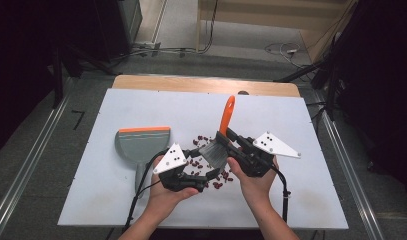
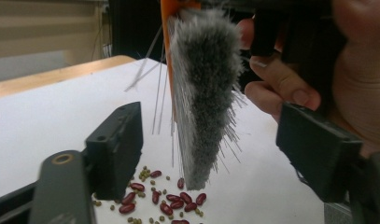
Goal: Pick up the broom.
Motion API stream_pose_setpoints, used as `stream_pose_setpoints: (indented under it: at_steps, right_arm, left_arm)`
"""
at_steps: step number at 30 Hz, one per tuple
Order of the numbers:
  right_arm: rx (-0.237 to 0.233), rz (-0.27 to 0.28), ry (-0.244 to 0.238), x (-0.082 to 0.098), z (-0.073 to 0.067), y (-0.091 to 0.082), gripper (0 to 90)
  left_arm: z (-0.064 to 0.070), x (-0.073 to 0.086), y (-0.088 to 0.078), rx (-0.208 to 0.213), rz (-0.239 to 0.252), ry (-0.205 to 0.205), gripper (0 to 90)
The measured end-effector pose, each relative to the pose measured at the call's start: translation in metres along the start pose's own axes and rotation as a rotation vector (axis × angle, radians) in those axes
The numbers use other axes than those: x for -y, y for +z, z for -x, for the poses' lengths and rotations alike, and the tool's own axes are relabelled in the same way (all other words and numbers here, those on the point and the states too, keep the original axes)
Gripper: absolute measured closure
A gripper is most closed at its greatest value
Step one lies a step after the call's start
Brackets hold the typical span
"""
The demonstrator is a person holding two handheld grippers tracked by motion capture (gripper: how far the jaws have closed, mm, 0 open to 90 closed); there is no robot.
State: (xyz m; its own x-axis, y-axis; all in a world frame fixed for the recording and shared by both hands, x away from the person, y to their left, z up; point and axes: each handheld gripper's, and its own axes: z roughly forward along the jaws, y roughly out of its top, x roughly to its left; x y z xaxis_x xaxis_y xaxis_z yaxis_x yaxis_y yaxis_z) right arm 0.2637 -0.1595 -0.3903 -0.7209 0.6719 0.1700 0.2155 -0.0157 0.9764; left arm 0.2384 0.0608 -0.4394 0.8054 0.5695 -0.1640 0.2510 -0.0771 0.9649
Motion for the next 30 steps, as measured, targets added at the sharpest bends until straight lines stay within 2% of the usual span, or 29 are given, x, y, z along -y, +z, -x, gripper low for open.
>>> stream_pose_setpoints:
  at_steps: [2,3,4,6,8,11,16,18,22,25,26,27,28,30]
  right_arm:
    - [-0.007,-0.002,0.001,0.000,-0.002,0.001,69.3]
    - [-0.011,-0.002,0.003,0.001,-0.005,0.002,69.3]
    - [-0.016,-0.005,0.003,0.001,-0.006,0.002,69.3]
    - [-0.018,-0.004,0.000,0.002,-0.008,0.003,69.3]
    - [-0.019,-0.007,0.006,0.003,-0.009,0.003,69.3]
    - [-0.020,-0.002,0.017,0.006,-0.011,0.004,69.3]
    - [-0.010,-0.003,0.017,0.007,-0.012,0.004,69.2]
    - [-0.009,-0.004,0.019,0.007,-0.012,0.004,69.2]
    - [-0.035,-0.026,0.011,0.005,-0.007,0.006,67.9]
    - [-0.069,-0.072,-0.009,0.001,-0.003,0.007,58.0]
    - [-0.069,-0.072,-0.009,0.001,-0.003,0.007,58.0]
    - [-0.083,-0.078,-0.006,0.000,0.000,0.007,55.3]
    - [-0.118,-0.079,-0.001,-0.002,0.005,0.005,49.9]
    - [-0.155,-0.092,0.005,-0.004,0.011,0.005,48.4]
  left_arm:
    - [0.001,0.001,0.003,-0.019,-0.013,-0.013,31.4]
    - [0.001,0.002,0.005,-0.024,-0.017,-0.018,36.8]
    - [0.000,0.003,0.007,-0.040,-0.032,-0.026,39.3]
    - [-0.001,0.005,0.008,-0.045,-0.032,-0.035,44.7]
    - [-0.001,0.005,0.008,-0.047,-0.032,-0.028,47.9]
    - [-0.001,0.006,0.008,-0.046,-0.042,-0.009,67.3]
    - [-0.004,0.006,0.008,-0.053,-0.059,-0.004,80.8]
    - [-0.004,0.006,0.008,-0.056,-0.061,0.000,83.7]
    - [-0.008,0.003,0.006,-0.060,-0.095,0.008,85.4]
    - [-0.014,0.003,0.003,-0.050,-0.106,0.001,85.6]
    - [-0.014,0.003,0.003,-0.050,-0.106,0.001,85.7]
    - [-0.015,0.002,0.001,-0.049,-0.110,-0.003,85.7]
    - [-0.019,0.002,-0.001,-0.047,-0.111,-0.002,85.8]
    - [-0.020,0.001,-0.003,-0.046,-0.111,-0.003,85.8]
